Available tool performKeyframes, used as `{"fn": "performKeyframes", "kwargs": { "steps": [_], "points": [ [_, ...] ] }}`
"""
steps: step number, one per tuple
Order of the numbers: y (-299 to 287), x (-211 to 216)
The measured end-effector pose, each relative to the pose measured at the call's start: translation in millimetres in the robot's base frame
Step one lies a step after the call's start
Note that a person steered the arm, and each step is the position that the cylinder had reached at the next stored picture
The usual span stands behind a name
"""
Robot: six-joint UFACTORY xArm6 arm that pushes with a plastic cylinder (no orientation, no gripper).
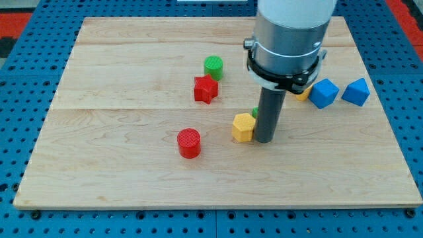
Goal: Move the green star towards the right of the yellow hexagon
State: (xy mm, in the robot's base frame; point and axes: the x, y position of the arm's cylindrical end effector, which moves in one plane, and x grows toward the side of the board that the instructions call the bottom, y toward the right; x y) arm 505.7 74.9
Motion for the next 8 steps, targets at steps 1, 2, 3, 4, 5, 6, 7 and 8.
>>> {"fn": "performKeyframes", "kwargs": {
  "steps": [1,2,3,4,5,6,7,8],
  "points": [
    [-0.2,0.0],
    [-26.3,-9.8],
    [-54.3,-9.8],
    [-72.2,-9.6],
    [-76.0,-9.6],
    [-49.1,7.9],
    [-24.4,34.5],
    [-19.1,35.7]
  ]
}}
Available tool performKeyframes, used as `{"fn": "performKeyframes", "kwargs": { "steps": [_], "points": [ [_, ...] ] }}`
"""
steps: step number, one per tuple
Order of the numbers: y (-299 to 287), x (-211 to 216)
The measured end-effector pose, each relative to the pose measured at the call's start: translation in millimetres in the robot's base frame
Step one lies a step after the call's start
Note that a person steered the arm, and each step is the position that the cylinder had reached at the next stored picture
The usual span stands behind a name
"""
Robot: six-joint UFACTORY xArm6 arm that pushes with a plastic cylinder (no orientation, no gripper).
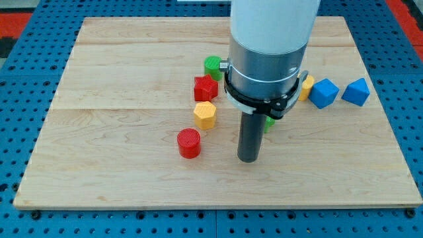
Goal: Move the green star towards the right of the yellow hexagon
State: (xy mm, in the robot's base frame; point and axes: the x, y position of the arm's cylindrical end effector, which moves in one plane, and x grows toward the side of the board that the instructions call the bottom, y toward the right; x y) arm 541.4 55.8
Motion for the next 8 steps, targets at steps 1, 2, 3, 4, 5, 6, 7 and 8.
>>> {"fn": "performKeyframes", "kwargs": {
  "steps": [1,2,3,4,5,6,7,8],
  "points": [
    [34.7,-0.3],
    [71.4,-10.4],
    [88.3,-22.8],
    [59.3,-68.7],
    [49.8,-83.2],
    [40.8,-105.2],
    [24.2,-97.5],
    [-1.8,-61.5]
  ]
}}
